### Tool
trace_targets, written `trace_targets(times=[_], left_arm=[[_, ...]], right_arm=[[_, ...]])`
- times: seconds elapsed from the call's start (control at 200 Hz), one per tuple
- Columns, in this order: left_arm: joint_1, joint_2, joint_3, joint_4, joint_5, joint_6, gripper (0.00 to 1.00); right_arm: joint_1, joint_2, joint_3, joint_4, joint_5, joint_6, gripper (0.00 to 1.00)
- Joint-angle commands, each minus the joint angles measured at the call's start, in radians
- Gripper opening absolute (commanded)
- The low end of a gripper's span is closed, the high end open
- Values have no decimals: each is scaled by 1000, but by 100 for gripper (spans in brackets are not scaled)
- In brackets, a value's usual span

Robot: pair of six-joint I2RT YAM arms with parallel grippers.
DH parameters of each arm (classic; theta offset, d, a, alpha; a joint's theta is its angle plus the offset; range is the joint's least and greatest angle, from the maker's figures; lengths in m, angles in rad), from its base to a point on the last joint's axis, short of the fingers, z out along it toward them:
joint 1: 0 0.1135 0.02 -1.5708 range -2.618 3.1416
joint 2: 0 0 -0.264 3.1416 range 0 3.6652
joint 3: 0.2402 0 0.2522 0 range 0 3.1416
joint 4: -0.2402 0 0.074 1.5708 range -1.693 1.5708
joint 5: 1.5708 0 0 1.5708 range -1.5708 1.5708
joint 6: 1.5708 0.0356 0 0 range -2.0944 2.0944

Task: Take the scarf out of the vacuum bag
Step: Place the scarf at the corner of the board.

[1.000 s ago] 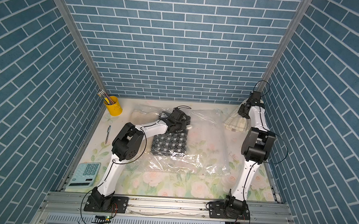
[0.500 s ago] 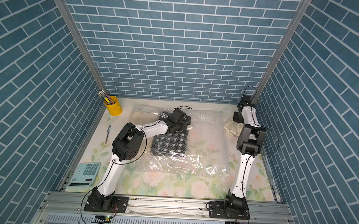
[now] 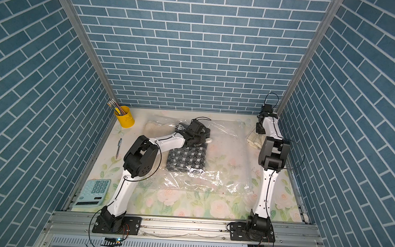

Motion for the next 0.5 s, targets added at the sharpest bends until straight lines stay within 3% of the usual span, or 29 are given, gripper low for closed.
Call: trace_targets(times=[0.0,0.315,0.49], left_arm=[[-27,29,-43,-129,34,3,18],[-27,26,-49,-127,30,0,18],[-27,13,-69,-120,27,-3,18]], right_arm=[[9,69,23,22,-37,-61,0],[99,-62,-241,146,-293,-211,0],[110,-143,-351,150,-273,-245,0]])
